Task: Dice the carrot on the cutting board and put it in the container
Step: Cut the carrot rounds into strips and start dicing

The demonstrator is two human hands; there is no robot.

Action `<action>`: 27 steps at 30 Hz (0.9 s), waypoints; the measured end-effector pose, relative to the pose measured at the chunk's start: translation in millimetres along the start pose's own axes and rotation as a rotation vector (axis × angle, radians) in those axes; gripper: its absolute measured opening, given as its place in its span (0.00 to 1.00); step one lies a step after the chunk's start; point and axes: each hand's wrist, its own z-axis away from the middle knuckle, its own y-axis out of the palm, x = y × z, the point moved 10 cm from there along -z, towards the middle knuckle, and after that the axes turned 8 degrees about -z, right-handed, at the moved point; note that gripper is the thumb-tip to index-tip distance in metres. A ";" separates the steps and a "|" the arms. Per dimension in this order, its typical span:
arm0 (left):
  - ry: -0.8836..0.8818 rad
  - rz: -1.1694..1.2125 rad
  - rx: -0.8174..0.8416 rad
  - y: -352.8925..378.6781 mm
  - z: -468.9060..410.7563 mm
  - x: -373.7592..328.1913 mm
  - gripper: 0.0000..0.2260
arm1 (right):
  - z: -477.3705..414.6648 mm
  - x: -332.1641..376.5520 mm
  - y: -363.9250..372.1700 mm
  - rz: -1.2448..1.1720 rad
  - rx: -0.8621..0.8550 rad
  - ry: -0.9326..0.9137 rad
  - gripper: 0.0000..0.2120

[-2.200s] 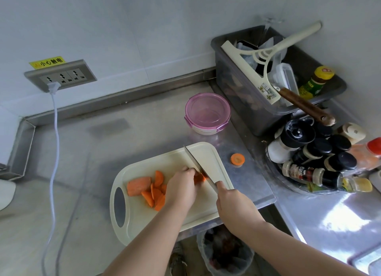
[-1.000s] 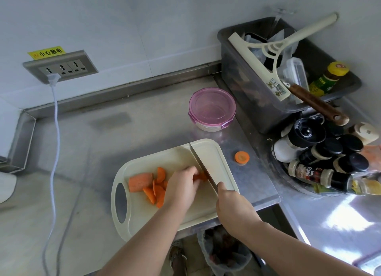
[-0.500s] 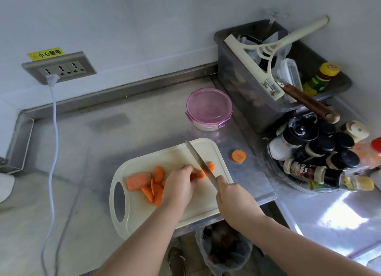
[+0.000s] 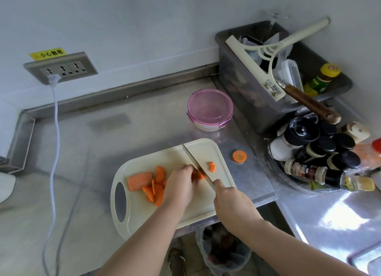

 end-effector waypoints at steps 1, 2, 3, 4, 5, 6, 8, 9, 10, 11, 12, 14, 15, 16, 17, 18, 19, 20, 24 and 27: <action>-0.004 -0.009 0.005 0.4 -0.2 0.3 0.07 | 0.3 0.7 0.9 0.016 0.003 -0.005 0.18; -0.007 -0.017 0.009 0.9 -0.3 0.7 0.07 | 0.9 0.9 1.4 0.027 0.004 -0.008 0.19; -0.010 -0.022 0.015 2.0 -0.2 1.2 0.07 | 1.1 0.8 1.6 0.026 0.004 -0.008 0.19; -0.014 -0.023 0.017 2.5 -0.2 1.6 0.07 | 1.3 0.7 2.0 0.023 0.009 -0.007 0.20; -0.019 -0.019 0.021 3.2 -0.4 2.1 0.08 | 1.6 1.5 2.4 0.021 0.016 -0.008 0.20; -0.023 -0.015 0.024 3.6 -0.4 2.6 0.08 | 1.2 1.9 2.8 0.013 0.021 -0.006 0.22; -0.027 -0.018 0.030 3.6 -0.8 2.2 0.08 | -1.2 0.3 3.6 -0.026 0.020 0.006 0.24; -0.028 -0.021 0.033 3.1 -0.8 1.8 0.08 | -2.6 -0.6 4.7 -0.041 0.019 0.013 0.25; -0.025 -0.023 0.034 2.8 -0.6 1.3 0.08 | -4.1 -1.3 6.7 -0.044 0.020 0.016 0.25; -0.020 -0.030 0.031 2.4 -0.5 0.9 0.07 | -5.2 -1.5 9.3 -0.037 0.027 0.016 0.26; -0.014 -0.043 0.026 1.8 0.2 0.6 0.07 | -6.0 -2.4 12.2 -0.028 0.032 0.020 0.25; -0.013 -0.056 0.015 0.0 1.5 0.4 0.06 | -7.4 -6.4 15.1 -0.040 0.017 0.047 0.24; -0.014 -0.052 0.011 -0.3 1.6 0.5 0.07 | -8.7 -8.0 16.9 -0.039 0.015 0.053 0.23; -0.013 -0.045 0.006 -0.4 2.2 0.4 0.07 | -10.6 -9.9 19.3 -0.047 0.016 0.050 0.22; -0.011 -0.036 0.001 -0.6 2.2 -0.3 0.07 | -11.9 -12.3 19.9 -0.069 0.017 0.049 0.20; -0.008 -0.025 -0.005 -1.4 2.5 -1.1 0.07 | -13.5 -14.9 18.9 -0.111 0.014 0.053 0.17; -0.007 -0.012 -0.011 -2.7 2.6 -1.6 0.08 | -15.4 -17.9 17.7 -0.166 0.013 0.060 0.13; -0.008 0.003 -0.016 -3.7 2.9 -1.9 0.07 | -16.6 -20.0 14.4 -0.221 0.007 0.060 0.08; -0.017 0.065 -0.015 -5.1 3.3 -0.6 0.07 | -15.7 -19.6 -0.6 -0.299 -0.038 0.021 0.08; -0.052 0.095 -0.001 -4.5 3.7 3.3 0.11 | -11.6 -14.0 -5.5 -0.191 -0.052 -0.004 0.12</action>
